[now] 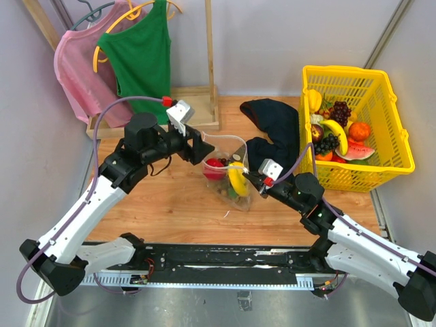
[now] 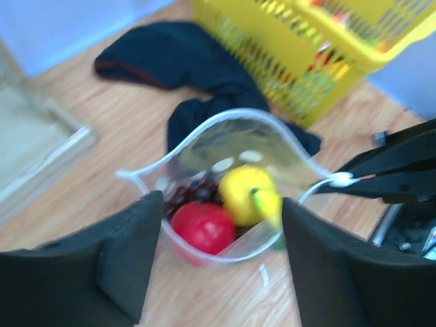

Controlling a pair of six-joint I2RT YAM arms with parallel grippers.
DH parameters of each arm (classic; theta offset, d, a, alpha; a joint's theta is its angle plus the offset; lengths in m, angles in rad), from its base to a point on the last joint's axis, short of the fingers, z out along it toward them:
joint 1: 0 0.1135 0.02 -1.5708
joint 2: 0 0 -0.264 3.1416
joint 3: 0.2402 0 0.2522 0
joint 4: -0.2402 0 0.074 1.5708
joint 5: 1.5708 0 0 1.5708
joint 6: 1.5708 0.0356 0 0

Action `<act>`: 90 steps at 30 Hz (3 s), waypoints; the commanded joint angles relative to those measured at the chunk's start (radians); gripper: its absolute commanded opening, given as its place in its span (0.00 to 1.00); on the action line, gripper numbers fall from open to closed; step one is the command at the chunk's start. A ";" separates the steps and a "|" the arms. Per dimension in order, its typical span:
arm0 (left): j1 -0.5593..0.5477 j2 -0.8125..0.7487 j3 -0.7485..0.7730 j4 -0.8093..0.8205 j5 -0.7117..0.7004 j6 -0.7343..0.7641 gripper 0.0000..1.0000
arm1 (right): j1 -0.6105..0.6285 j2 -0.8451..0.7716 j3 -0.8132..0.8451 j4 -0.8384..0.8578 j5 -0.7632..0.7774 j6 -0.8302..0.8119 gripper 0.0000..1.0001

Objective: Place the food in the zip-top bag and seal the zipper
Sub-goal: Zip the zipper food storage bag at the center of the board.

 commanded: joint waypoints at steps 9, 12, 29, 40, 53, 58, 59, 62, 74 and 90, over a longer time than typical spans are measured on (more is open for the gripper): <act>-0.124 -0.008 -0.141 0.302 0.412 0.602 0.82 | -0.008 -0.024 0.038 0.005 -0.050 0.004 0.01; -0.171 0.050 -0.101 0.217 0.447 0.763 0.82 | -0.009 -0.024 0.037 0.004 -0.070 0.005 0.01; -0.208 0.230 0.020 0.036 0.609 0.948 0.58 | -0.008 -0.009 0.056 -0.026 -0.124 0.005 0.01; -0.221 0.273 0.028 -0.032 0.608 0.937 0.38 | -0.008 -0.014 0.054 -0.032 -0.128 0.005 0.01; -0.221 0.206 -0.006 -0.035 0.465 0.883 0.00 | -0.008 -0.050 0.036 -0.036 -0.094 0.006 0.01; -0.221 0.173 -0.021 -0.040 0.417 0.862 0.00 | -0.008 -0.054 0.037 -0.040 -0.092 0.002 0.01; -0.220 0.173 -0.018 -0.040 0.430 0.859 0.00 | -0.009 -0.050 0.042 -0.040 -0.110 0.000 0.01; -0.221 0.183 -0.005 -0.046 0.481 0.860 0.00 | -0.008 -0.030 0.056 -0.035 -0.166 -0.002 0.01; -0.220 0.189 0.007 -0.032 0.575 0.853 0.00 | -0.009 0.110 0.109 0.051 -0.199 0.013 0.53; -0.221 0.118 -0.054 -0.058 0.426 0.795 0.01 | -0.060 0.071 0.057 0.088 -0.204 0.074 0.01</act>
